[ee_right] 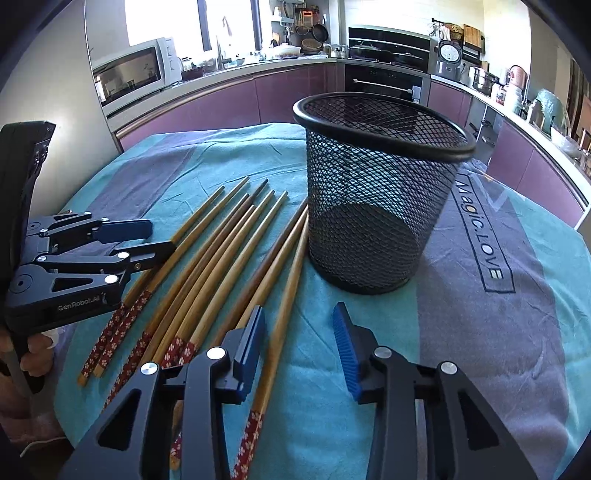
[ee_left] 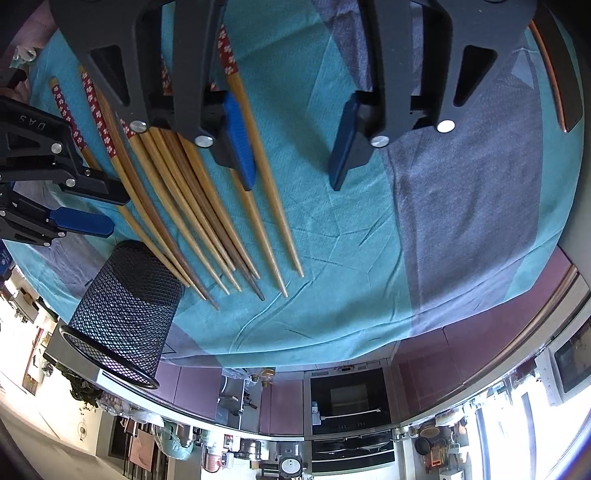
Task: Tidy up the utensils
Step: 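Lower the left tool onto one bamboo chopstick and close it while the right tool grasps another, then lift the left tool's chopstick upright over the mesh cup while the right tool lifts its own, then lower the left tool's chopstick into the cup and open while the right tool does likewise, then grasp another chopstick with the left tool while the right tool grasps one too, then raise the left tool's chopstick into the cup while the right tool inserts its chopstick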
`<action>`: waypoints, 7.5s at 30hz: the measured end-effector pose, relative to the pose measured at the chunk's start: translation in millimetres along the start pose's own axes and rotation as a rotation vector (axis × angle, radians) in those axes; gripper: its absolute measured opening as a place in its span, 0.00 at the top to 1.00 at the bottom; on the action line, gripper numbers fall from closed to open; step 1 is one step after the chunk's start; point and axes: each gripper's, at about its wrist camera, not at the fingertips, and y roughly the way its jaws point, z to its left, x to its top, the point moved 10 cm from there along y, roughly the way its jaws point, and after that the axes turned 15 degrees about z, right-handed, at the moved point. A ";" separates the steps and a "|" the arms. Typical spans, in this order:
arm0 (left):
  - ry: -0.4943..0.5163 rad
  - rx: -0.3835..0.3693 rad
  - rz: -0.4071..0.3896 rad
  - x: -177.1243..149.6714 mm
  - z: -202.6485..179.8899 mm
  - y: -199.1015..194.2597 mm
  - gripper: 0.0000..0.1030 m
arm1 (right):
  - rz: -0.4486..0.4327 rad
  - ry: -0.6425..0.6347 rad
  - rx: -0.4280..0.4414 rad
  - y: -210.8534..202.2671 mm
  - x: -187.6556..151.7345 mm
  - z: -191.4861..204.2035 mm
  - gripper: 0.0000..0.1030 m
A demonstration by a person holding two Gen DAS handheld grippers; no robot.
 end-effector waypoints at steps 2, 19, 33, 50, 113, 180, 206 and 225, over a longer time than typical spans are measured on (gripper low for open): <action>-0.002 -0.008 0.002 5.4 -2.1 2.0 0.68 | 0.000 -0.001 0.008 1.1 2.1 0.6 0.67; -0.026 -0.105 -0.013 9.3 -16.4 -8.2 0.93 | -0.037 0.024 0.146 -17.3 1.1 1.8 0.94; 0.037 -0.264 -0.190 14.6 -28.2 -118.9 0.93 | -0.240 0.008 0.237 -93.4 16.6 -0.5 0.94; 0.040 -0.402 -0.402 56.5 -47.4 -236.8 0.93 | -0.448 0.013 0.234 -173.0 60.3 -33.2 0.94; 0.046 -0.209 -0.307 82.3 -55.5 -135.7 0.65 | -0.296 0.038 0.169 -109.0 80.9 -47.9 0.59; -0.048 -0.156 0.031 3.1 -31.4 -3.0 0.91 | -0.015 0.095 0.183 12.1 20.0 8.0 0.93; 0.082 -0.194 0.059 -16.1 -51.6 -0.4 0.86 | 0.032 -0.033 0.195 10.0 13.5 26.0 0.88; 0.064 -0.263 -0.065 9.6 -51.3 -55.9 0.93 | -0.159 -0.022 0.229 -62.1 25.0 4.9 0.94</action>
